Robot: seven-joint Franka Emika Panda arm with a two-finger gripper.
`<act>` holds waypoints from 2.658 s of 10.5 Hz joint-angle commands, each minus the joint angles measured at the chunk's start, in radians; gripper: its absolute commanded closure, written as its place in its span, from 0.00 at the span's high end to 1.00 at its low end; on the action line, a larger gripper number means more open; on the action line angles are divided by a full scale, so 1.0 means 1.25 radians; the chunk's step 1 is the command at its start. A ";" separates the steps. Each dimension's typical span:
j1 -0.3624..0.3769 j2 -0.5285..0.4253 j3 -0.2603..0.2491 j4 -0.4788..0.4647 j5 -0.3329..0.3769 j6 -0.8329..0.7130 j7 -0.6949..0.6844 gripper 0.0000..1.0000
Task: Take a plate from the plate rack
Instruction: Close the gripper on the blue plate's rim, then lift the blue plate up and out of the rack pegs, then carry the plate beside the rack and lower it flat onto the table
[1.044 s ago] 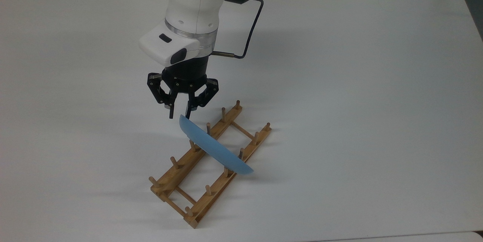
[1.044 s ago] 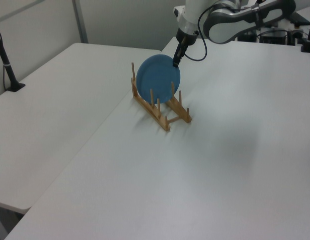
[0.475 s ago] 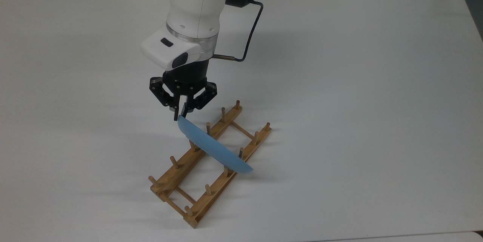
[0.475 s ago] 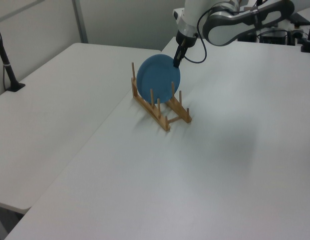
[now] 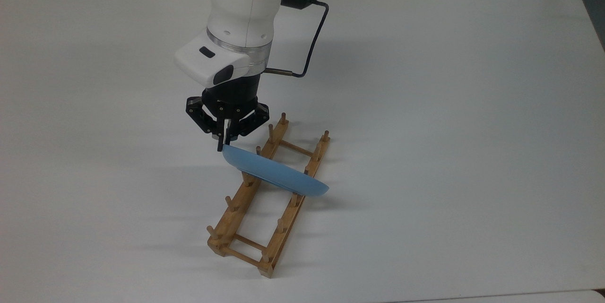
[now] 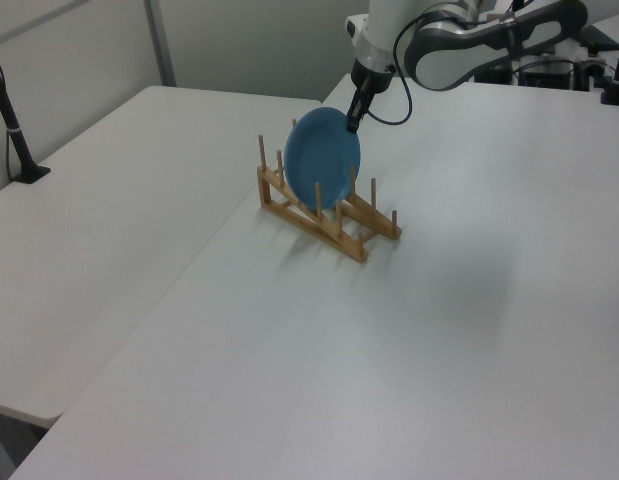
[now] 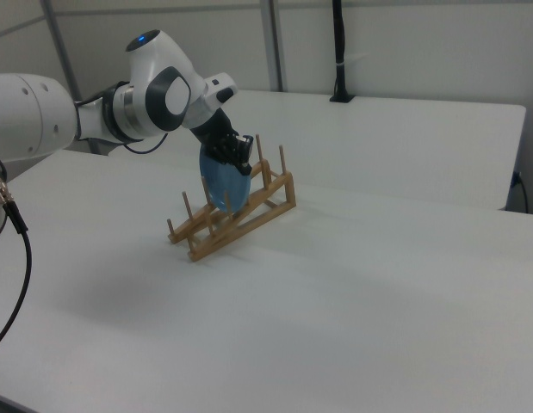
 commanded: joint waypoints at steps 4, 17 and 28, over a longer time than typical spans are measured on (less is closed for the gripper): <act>-0.024 -0.052 -0.009 0.003 -0.003 0.011 0.019 0.00; -0.041 -0.146 0.004 0.002 0.255 -0.338 -0.108 0.00; 0.072 0.036 0.015 -0.041 0.239 -0.683 -0.383 0.00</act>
